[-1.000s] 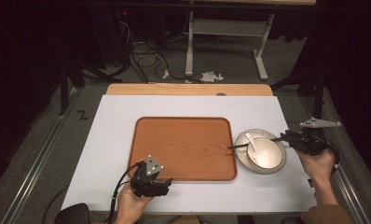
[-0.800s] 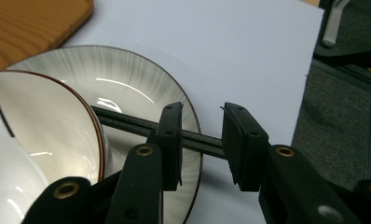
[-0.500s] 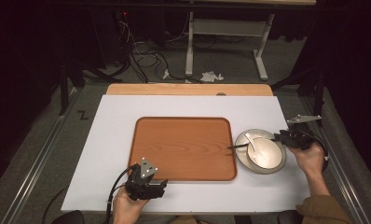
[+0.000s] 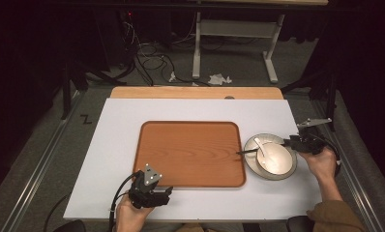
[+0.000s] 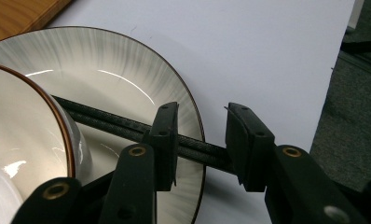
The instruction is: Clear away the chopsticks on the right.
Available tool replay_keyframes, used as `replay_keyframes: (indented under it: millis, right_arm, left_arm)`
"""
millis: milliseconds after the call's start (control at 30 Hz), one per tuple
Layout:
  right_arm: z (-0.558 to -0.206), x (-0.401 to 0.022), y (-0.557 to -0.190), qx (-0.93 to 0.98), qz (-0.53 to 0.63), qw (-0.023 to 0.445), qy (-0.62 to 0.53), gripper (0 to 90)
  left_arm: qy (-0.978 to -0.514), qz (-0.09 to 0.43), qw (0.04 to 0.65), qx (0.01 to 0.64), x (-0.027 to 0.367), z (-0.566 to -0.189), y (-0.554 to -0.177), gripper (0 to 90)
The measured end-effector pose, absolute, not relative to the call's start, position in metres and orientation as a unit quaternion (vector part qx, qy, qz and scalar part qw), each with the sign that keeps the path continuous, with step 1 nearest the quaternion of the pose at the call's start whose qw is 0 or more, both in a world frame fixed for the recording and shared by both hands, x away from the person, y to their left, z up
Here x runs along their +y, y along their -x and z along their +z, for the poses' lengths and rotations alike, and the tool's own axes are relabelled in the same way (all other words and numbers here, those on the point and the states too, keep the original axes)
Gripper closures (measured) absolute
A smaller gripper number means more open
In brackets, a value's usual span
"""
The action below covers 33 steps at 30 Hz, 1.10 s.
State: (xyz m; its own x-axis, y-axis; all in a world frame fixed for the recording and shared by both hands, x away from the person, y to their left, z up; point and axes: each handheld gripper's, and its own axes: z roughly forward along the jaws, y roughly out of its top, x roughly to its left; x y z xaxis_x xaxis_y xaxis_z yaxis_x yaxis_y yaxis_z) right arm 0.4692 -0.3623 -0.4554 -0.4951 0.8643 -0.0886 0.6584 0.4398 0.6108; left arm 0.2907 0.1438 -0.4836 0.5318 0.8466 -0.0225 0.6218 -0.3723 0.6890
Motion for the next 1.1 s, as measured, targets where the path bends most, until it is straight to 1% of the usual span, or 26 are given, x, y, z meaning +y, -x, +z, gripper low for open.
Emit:
replay_keyframes:
  millis: [733, 933, 1100]
  right_arm:
    - [-0.4571, -0.3581, -0.4753, 0.839, 0.263, 0.172, -0.443, 60.3]
    - [-0.4589, -0.3569, -0.476, 0.843, 0.26, 0.169, -0.44, 64.1]
    - [-0.4582, -0.3568, -0.4738, 0.846, 0.26, 0.17, -0.434, 70.7]
  left_arm:
    - [-0.81, 0.171, 0.331, 0.452, 0.1433, -0.4835, -0.29, 28.1]
    - [-0.81, 0.172, 0.331, 0.452, 0.1438, -0.4834, -0.2904, 28.1]
    - [-0.811, 0.17, 0.331, 0.452, 0.1436, -0.4837, -0.2907, 28.1]
